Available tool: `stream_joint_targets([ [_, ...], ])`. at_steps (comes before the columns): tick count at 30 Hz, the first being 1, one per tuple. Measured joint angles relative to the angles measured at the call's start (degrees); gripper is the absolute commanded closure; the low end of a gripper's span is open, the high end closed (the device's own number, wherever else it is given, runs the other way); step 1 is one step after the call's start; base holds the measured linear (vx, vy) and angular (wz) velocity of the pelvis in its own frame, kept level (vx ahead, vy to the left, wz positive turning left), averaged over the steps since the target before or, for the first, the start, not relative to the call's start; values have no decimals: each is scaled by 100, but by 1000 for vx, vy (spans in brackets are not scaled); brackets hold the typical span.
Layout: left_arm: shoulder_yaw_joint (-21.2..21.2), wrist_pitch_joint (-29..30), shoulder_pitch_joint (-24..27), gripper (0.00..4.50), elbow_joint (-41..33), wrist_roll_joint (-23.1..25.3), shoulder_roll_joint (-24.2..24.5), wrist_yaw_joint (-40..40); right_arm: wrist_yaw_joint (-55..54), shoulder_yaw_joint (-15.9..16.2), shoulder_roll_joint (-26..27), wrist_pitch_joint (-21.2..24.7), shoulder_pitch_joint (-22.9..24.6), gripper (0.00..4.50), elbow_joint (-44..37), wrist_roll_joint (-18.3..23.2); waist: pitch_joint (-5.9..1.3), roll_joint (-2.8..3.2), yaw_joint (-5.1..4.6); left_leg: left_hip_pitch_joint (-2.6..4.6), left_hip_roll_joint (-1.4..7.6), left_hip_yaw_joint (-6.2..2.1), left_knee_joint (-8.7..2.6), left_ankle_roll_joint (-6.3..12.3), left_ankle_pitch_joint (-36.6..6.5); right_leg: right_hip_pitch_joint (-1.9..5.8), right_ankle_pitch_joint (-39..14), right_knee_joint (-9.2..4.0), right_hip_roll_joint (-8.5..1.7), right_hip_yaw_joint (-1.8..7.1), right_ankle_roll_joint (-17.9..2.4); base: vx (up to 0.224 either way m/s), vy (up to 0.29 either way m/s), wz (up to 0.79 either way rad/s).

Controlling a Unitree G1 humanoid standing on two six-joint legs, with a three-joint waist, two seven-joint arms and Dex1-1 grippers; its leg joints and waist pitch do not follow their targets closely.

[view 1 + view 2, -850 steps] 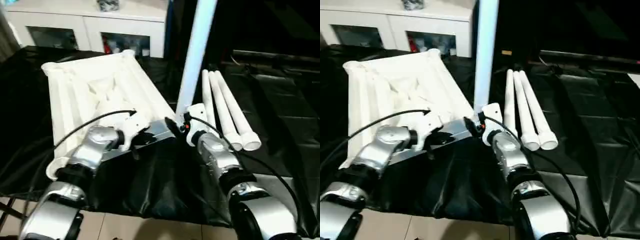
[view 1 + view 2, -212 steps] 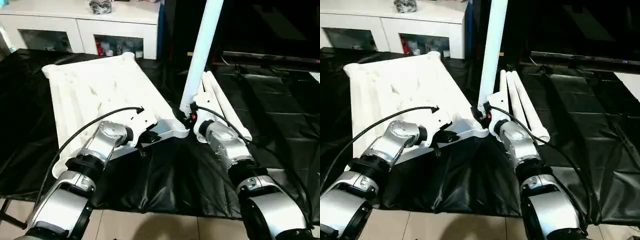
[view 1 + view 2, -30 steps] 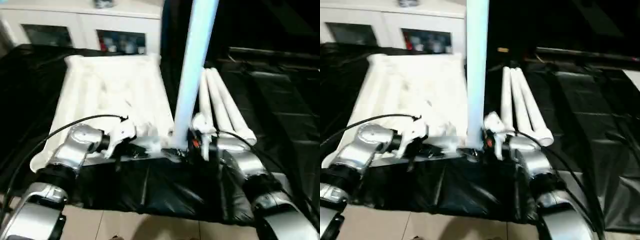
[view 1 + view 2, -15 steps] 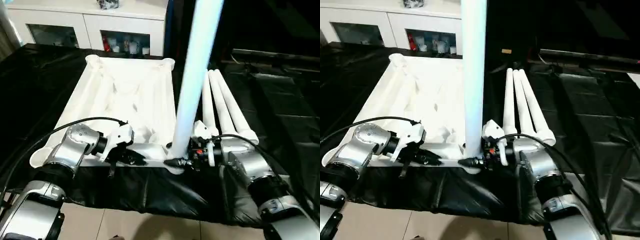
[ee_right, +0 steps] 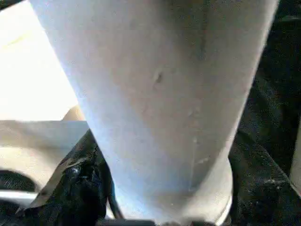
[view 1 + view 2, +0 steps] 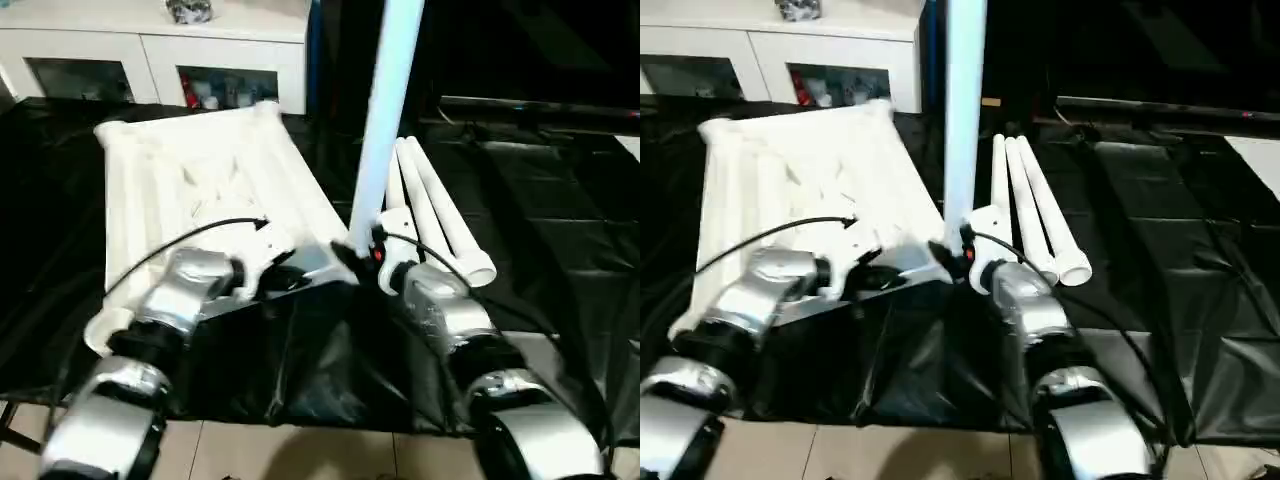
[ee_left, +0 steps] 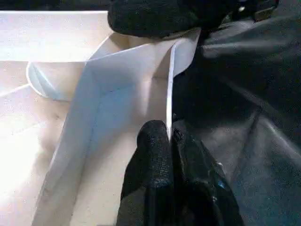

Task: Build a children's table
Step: Rotate leg to tighten

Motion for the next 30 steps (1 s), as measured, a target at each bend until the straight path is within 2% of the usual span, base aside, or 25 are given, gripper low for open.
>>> stream_joint_targets([
  [1, -3, 4, 9, 450, -24, 0, -2, 15, -40, -6, 15, -103, -23, 174, 82, -2, -1, 3, 1, 0, 0, 1, -8, 0, 0, -1, 0, -4, 0, 0, 0, 0, 0, 0],
  [2, -4, 4, 10, 450, -24, 1, -2, 18, -39, -16, 19, -149, -38, 119, 133, 0, -2, 4, 1, 1, 0, 2, -11, 0, 0, -1, 0, -5, 1, -1, 0, 0, 0, 0],
  [6, -8, -13, 17, 450, -24, 3, 2, 18, 26, -127, 68, -223, -118, 98, 319, 27, -2, 4, -9, 1, 0, 1, -8, -1, 1, -1, 0, -5, 2, -1, 0, 0, 0, 0],
  [7, -11, -44, 24, 450, -24, 3, 24, -13, 66, -111, 68, -270, -128, 75, 340, -14, -2, 4, -19, 1, 0, 1, -8, -1, 1, -1, 0, -7, 2, 0, 0, 0, 0, 0],
  [12, -6, -305, 75, 450, -27, -25, 267, -448, 777, 37, -43, -404, -97, 75, 328, -76, 1, 9, -86, -5, 1, 1, -20, 0, 0, -5, -1, -10, 4, -2, 1, 0, 0, 0],
  [15, -22, -646, 156, 450, -22, -101, 492, -908, 1535, 225, -220, -411, 15, 75, 159, -68, 3, 12, -92, -8, 4, 1, -29, 0, 0, -7, -3, -14, 7, -8, 2, 0, 0, 0],
  [18, -20, -785, 194, 450, 20, -243, 683, -1350, 2397, 370, -417, -339, 132, 75, -59, -5, 10, 22, -44, -7, 5, 3, -28, 0, 1, -9, -2, -14, 7, -8, 1, 0, 0, 0],
  [20, -21, -807, 216, 450, 29, -337, 799, -1711, 3025, 491, -561, -234, 263, 75, -285, 73, 13, 27, 21, -7, 5, 4, -27, 0, 1, -10, -2, -13, 7, -8, 1, 0, 0, 0],
  [25, -64, -979, 220, 450, 125, -512, 1009, -2511, 4414, 944, -1016, 23, 585, 75, -983, 199, 17, 24, 159, -12, 6, 7, -22, 1, 1, -11, -2, -15, 4, -6, 1, 0, 0, 0],
  [30, -131, -1147, 221, 450, 207, -554, 1075, -2933, 5044, 1141, -1231, 338, 722, 111, -1357, 252, 17, 24, 227, -11, 6, 8, -17, 1, 2, -7, -2, -13, 1, -5, 1, 0, 0, 0],
])
